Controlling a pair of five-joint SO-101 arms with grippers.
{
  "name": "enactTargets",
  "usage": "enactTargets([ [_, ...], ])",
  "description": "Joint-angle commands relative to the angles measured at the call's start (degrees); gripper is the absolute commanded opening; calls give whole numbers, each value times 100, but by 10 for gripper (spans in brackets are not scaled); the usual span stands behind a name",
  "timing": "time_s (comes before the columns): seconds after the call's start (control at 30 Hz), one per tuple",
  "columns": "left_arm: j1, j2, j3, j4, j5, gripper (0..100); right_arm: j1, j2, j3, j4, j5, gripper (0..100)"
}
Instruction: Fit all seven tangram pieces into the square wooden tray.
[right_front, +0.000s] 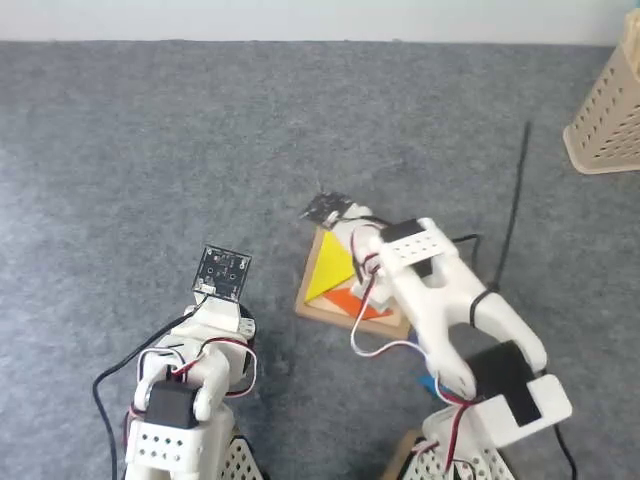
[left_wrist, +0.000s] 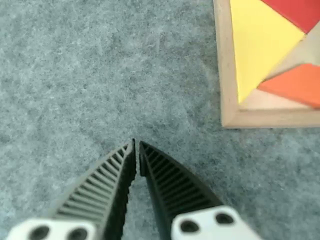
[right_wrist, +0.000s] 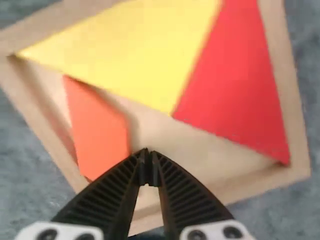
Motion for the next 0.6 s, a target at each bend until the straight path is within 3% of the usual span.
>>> enactTargets([
  [0.0, 35, -123, -110, 35, 44, 12, -444, -40, -316, -110, -97, 7],
  [0.3, 35, -123, -110, 35, 44, 12, -453, -119, -422, -242, -325, 7],
  [0.57, 35, -123, -110, 35, 44, 12, -4, -1499, 88, -251, -853, 7],
])
